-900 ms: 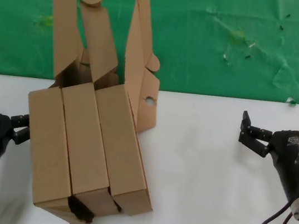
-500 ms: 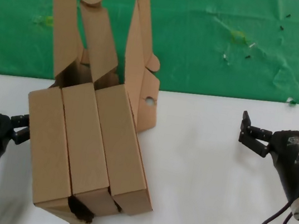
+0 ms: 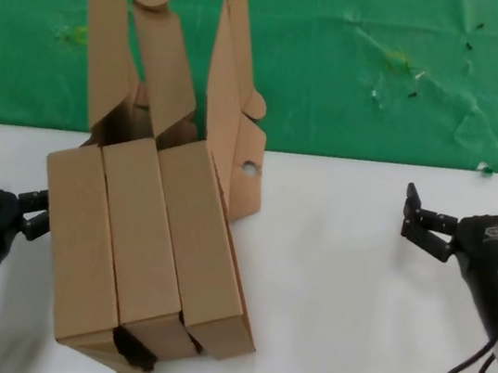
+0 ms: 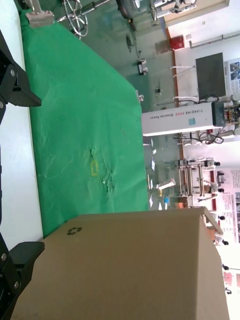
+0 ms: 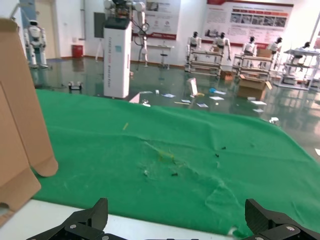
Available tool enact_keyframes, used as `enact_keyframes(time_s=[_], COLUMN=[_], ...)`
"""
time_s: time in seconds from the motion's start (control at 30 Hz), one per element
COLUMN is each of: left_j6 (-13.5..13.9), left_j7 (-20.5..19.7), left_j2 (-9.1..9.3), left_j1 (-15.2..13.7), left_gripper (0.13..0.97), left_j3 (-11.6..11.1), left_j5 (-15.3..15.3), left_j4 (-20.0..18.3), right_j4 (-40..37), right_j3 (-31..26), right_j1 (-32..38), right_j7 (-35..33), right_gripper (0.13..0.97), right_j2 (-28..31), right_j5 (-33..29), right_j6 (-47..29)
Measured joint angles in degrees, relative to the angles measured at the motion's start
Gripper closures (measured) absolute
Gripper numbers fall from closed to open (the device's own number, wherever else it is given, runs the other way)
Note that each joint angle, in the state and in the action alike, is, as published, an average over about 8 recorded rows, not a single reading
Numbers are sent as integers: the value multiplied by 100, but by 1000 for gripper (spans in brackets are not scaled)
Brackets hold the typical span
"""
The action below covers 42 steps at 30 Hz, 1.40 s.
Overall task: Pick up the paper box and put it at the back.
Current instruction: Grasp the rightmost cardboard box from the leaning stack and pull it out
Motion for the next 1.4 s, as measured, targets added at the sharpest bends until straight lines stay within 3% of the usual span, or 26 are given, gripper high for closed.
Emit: enact_keyframes(time_s=[0.23,0.53,0.83,1.1,1.23,1.4], left_j6=[0,0,0,0,0,0], left_j7=[0,0,0,0,0,0], left_j2=[0,0,0,0,0,0], left_j1=[0,0,0,0,0,0], left_gripper=[156,253,422,648,648,757], left_j3=[0,0,0,0,0,0], left_j5=[0,0,0,0,0,0], left_j4=[0,0,0,0,0,0], right_j4=[178,298,155,186,317,491], right_j3=[500,1057,1428,1603,1550,1378], right_j1=[-77,-178,-345,-700,-930,-1096], right_j7=[-444,-746,-782,-836,-877,-890], right_gripper=[129,129,129,129,129,129], right_j2=[36,509,1092,1435,1597,1802], right_j5=[517,1442,2041,2194,2160,2110], right_j6=[-1050,-2706,-3871,-4377,-4583,-4826])
